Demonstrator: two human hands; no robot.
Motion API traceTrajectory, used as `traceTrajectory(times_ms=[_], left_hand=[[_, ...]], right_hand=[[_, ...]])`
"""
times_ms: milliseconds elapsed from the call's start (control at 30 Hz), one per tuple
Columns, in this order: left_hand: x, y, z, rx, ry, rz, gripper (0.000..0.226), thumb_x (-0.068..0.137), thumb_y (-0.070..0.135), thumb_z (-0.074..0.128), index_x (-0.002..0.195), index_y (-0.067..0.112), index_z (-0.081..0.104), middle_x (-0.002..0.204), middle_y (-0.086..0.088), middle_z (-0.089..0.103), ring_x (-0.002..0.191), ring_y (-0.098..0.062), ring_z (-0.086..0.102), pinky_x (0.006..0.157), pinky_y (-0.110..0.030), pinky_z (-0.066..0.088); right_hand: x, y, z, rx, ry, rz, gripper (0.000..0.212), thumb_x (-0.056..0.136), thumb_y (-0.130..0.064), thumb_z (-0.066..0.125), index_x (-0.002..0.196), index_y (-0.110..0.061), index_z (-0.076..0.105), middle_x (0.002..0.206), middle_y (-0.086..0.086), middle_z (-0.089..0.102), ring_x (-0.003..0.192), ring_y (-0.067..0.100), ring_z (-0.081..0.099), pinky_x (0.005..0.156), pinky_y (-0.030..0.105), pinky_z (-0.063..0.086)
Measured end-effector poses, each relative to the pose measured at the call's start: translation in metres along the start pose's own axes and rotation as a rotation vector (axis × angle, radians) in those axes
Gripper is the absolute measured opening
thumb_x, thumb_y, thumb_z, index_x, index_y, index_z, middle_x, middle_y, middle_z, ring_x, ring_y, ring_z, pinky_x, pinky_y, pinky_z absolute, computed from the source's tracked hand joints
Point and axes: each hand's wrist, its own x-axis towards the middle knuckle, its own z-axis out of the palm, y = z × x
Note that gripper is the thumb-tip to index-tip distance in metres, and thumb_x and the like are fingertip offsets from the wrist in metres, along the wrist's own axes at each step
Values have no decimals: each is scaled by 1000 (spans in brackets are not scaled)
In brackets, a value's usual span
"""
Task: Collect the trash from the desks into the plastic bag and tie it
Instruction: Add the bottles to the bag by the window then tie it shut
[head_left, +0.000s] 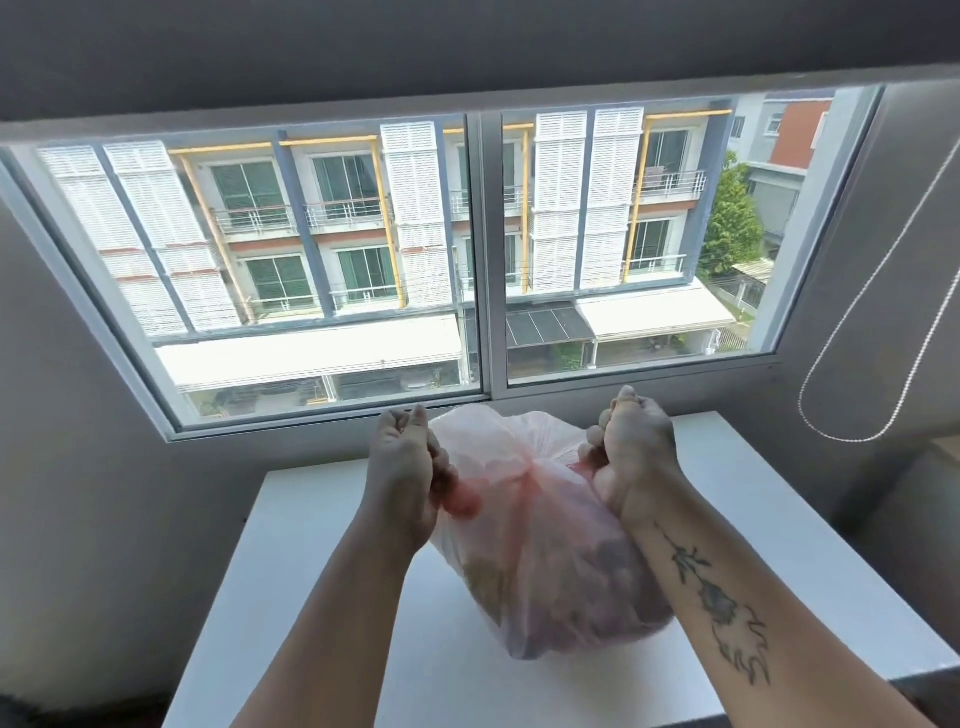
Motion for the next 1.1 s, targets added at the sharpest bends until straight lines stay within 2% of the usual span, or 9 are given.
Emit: traceTrajectory(times_ms=[133,233,333,433,567,667,800,967,1100], left_hand=[[-8,0,6,24,-46,49,26,105,21,43,81,16,34,51,0,33,41,-13,30,40,-24,32],[-14,5,15,42,-114,83,22,104,26,44,88,15,36,55,-3,37,46,-16,34,47,-29,36],[-16,9,9,148,-123,168,17,102,27,48,105,13,38,70,-4,51,61,-18,51,62,-37,47],[-17,2,-17,351,-137,103,47,92,39,61,128,22,35,110,-8,61,97,-22,64,88,-43,55],[-31,-15,-44,628,-142,116,53,75,61,72,116,33,55,112,9,64,103,-9,62,76,-27,53],[-34,-13,-61,926,-159,162,39,71,62,76,97,35,65,91,10,66,80,-3,63,60,-19,47],[-35,-19,-61,1130,-80,208,36,73,56,75,80,24,60,74,7,67,68,-4,61,54,-20,42],[-45,-42,-41,943,156,333,41,83,58,63,73,20,55,67,8,60,63,-2,55,52,-13,36],[-42,-43,-40,941,-18,288,34,84,52,66,72,21,61,67,8,65,64,-5,59,53,-13,37]], right_hand=[[10,4,-13,-126,-49,-145,28,104,-34,39,81,-18,44,49,-3,34,35,9,29,41,22,30],[10,-2,-15,-333,-224,-298,29,98,-44,49,106,-16,50,51,-8,47,45,9,45,44,28,42],[0,-14,-27,-692,-395,-261,92,78,-71,55,148,-21,24,104,-5,60,82,2,60,54,16,51],[-18,-11,-55,-950,-436,-222,116,66,-81,59,154,-29,3,138,-8,48,113,6,53,78,14,45],[-30,0,-80,-1059,-458,-235,90,70,-64,68,145,-22,41,138,-8,49,122,9,46,99,27,39],[-33,-1,-93,-1224,-426,-304,50,75,-52,74,120,-32,63,110,-5,55,102,10,53,87,25,47],[-41,5,-93,-1184,-492,-242,35,71,-54,78,99,-40,62,73,-8,60,61,0,57,53,14,45],[-43,19,-75,-1060,-497,-213,29,81,-45,72,105,-34,60,81,-3,71,70,-3,66,58,13,50],[-42,15,-81,-1042,-561,-181,35,80,-17,77,106,-32,60,94,-6,70,80,-6,66,63,6,48]])
